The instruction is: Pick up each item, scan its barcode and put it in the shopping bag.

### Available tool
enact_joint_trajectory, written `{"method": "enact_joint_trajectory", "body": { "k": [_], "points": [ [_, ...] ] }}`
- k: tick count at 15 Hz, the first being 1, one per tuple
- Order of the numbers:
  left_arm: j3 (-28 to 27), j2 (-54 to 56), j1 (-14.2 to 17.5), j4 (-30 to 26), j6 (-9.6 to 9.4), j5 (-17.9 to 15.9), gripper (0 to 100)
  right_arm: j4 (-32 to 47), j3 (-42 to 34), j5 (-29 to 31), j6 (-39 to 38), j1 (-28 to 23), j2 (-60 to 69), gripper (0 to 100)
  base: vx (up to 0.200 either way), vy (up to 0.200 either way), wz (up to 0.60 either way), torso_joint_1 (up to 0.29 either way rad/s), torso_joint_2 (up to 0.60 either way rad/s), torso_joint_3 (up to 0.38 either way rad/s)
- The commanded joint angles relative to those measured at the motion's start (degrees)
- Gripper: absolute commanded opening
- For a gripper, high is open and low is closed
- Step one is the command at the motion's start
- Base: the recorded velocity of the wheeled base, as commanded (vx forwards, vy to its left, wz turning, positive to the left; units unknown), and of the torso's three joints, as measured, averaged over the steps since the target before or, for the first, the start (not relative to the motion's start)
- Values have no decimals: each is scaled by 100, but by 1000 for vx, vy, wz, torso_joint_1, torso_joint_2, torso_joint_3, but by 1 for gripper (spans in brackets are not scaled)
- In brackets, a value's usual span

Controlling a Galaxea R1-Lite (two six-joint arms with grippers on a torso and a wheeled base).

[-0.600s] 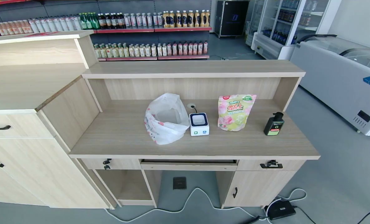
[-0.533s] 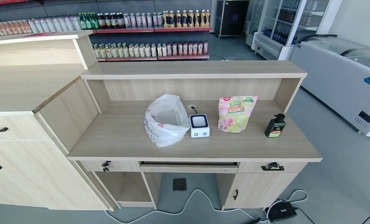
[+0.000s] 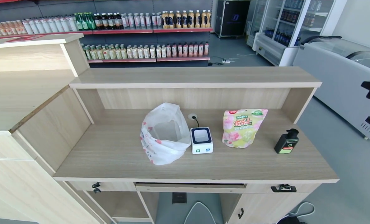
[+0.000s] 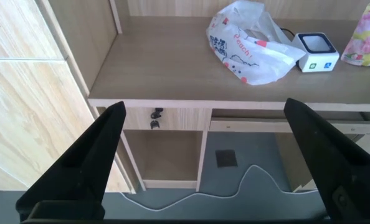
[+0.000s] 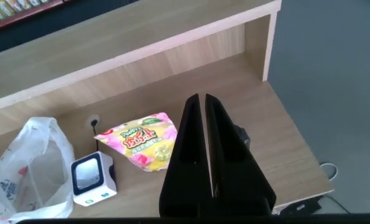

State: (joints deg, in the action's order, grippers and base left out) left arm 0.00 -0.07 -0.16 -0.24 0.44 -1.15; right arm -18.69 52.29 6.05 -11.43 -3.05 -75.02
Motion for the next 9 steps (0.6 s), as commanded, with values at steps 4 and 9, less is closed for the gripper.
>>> {"method": "enact_joint_trajectory", "body": {
  "k": [4,9],
  "points": [
    [0,-1,-2,-2,0,0,100,489,1398,942,-518,762,-1595,0,0,0,0,0,0,0],
    [0,-1,-2,-2,0,0,100,1957,2163,1364,-1713,1017,-2131,0,0,0,0,0,0,0]
  ]
}}
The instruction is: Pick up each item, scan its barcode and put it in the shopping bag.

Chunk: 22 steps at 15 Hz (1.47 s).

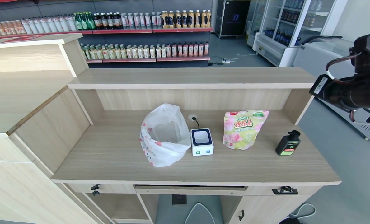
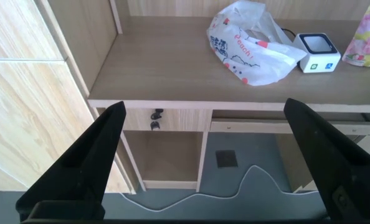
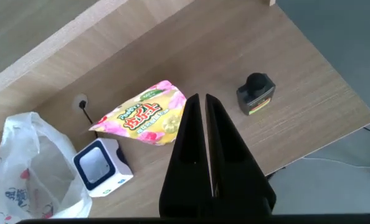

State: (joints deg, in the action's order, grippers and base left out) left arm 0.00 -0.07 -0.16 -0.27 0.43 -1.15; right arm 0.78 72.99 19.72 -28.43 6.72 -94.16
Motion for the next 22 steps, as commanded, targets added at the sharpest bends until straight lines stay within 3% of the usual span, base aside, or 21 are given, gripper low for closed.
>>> {"method": "enact_joint_trajectory", "body": {
  "k": [1,2,3,5,7,9,13,22],
  "points": [
    [0,-1,-2,0,1,0,100,45,14,14,13,40,-331,0,0,0,0,0,0,0],
    [0,-1,-2,0,1,0,100,36,67,23,13,40,-560,0,0,0,0,0,0,0],
    [0,-1,-2,0,1,0,100,10,32,-12,-5,40,-665,100,0,0,0,0,0,0],
    [0,-1,-2,0,1,0,100,-157,67,-100,-49,58,-876,100,0,0,0,0,0,0],
    [0,-1,-2,0,1,0,100,-1018,76,-839,-831,-4,-1210,100,0,0,0,0,0,0],
    [0,-1,-2,0,1,0,100,-1370,67,-1322,-1200,-92,-1474,100,0,0,0,0,0,0],
    [0,-1,-2,0,1,0,100,-1396,23,-1340,-1569,-92,-1939,100,0,0,0,0,0,0],
    [0,-1,-2,0,1,0,100,-1414,1060,-1463,-2035,49,-3205,100,0,0,0,0,0,0]
  ]
}}
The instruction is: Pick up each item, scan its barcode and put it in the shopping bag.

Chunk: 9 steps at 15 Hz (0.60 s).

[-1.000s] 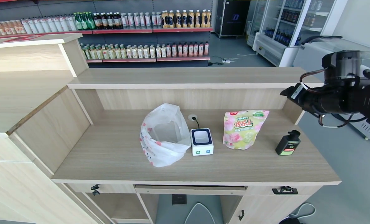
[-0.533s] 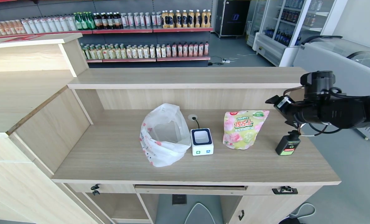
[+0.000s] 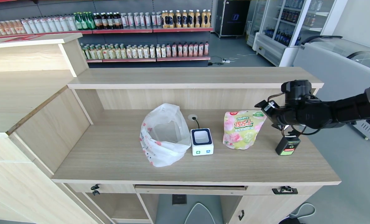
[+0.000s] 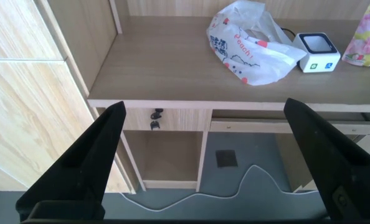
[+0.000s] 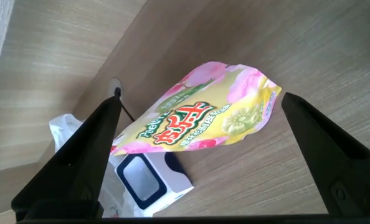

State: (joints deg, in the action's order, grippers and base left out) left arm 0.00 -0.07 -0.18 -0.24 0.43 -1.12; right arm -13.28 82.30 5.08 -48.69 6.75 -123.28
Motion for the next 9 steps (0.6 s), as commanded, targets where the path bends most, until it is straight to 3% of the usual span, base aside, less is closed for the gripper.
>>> {"method": "enact_joint_trajectory", "body": {
  "k": [1,5,9],
  "points": [
    [0,-1,1,-2,1,-2,100,-17,243,1,-35,72,-407,100,0,0,0,0,0,0],
    [0,-1,1,-2,1,-2,100,-8,814,-236,0,186,-926,100,0,0,0,0,0,0],
    [0,-1,1,-2,1,-2,100,9,902,-271,17,388,-1242,100,0,0,0,0,0,0]
  ]
}}
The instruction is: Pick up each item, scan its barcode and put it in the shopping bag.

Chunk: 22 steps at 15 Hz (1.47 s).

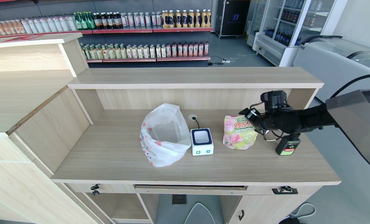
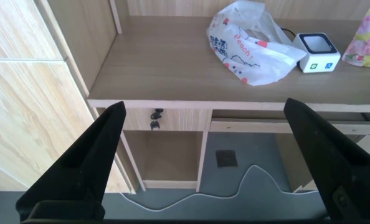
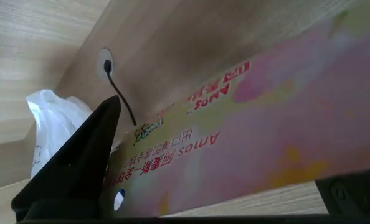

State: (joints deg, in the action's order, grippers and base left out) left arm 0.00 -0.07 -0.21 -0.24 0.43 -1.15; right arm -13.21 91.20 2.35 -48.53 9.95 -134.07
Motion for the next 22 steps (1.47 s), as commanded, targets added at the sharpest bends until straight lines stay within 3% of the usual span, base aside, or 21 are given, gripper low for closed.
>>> {"method": "enact_joint_trajectory", "body": {
  "k": [1,12,13,22],
  "points": [
    [0,-1,3,-2,1,0,100,12,-6,2,2,86,-233,100,0,0,0,0,0,0],
    [0,-1,3,-2,1,0,100,3,-155,-218,459,113,-603,100,0,0,0,0,0,0],
    [0,-1,3,-2,1,0,100,-14,-164,-209,529,148,-646,0,0,0,0,0,0,0],
    [0,-1,3,-2,1,0,100,-41,-164,-86,1355,104,-690,0,0,0,0,0,0,0]
  ]
}}
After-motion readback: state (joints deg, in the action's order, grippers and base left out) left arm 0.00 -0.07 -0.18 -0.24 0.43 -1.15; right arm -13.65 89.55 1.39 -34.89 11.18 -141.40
